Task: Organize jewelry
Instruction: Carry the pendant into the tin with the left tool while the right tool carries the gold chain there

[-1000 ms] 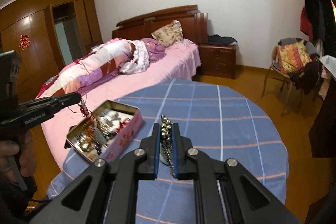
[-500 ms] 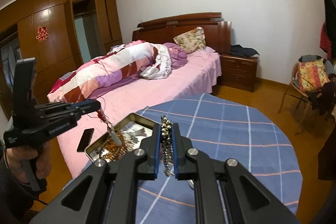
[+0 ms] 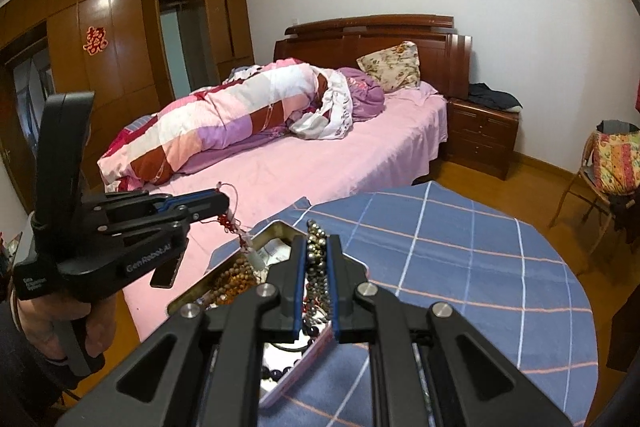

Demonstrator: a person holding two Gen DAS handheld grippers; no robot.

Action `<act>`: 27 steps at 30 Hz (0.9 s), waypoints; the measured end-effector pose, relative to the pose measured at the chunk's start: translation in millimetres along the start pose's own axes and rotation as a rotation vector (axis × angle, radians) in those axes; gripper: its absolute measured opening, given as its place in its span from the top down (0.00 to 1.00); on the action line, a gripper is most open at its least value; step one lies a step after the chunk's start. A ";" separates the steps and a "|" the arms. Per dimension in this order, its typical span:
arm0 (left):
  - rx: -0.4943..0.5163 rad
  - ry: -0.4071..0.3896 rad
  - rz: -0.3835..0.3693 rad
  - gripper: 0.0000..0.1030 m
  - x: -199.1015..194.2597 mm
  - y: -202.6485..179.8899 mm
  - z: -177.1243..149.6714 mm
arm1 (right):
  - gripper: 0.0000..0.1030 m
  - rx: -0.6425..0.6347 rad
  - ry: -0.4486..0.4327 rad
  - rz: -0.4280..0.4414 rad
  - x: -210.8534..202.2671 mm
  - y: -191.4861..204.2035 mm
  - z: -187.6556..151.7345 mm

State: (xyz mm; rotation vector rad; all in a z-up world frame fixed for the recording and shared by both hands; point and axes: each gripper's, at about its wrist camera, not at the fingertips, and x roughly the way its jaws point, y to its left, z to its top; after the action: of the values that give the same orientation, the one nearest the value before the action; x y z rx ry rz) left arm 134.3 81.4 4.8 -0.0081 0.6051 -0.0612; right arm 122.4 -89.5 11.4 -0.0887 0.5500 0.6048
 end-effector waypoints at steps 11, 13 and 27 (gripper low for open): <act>0.027 0.012 0.022 0.96 25.5 4.2 9.7 | 0.88 -0.023 0.063 -0.021 38.4 2.9 0.4; 0.029 0.020 0.026 0.96 31.0 4.7 9.0 | 0.88 -0.021 0.070 -0.023 43.8 1.8 0.9; 0.040 0.084 0.051 0.96 60.0 7.1 -4.0 | 0.88 -0.011 0.125 -0.040 79.7 -2.4 -2.7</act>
State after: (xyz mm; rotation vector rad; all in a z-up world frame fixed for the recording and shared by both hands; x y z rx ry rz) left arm 181.6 84.9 -32.7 0.0488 0.6878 -0.0246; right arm 177.0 -51.0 -32.2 -0.1480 0.6644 0.5661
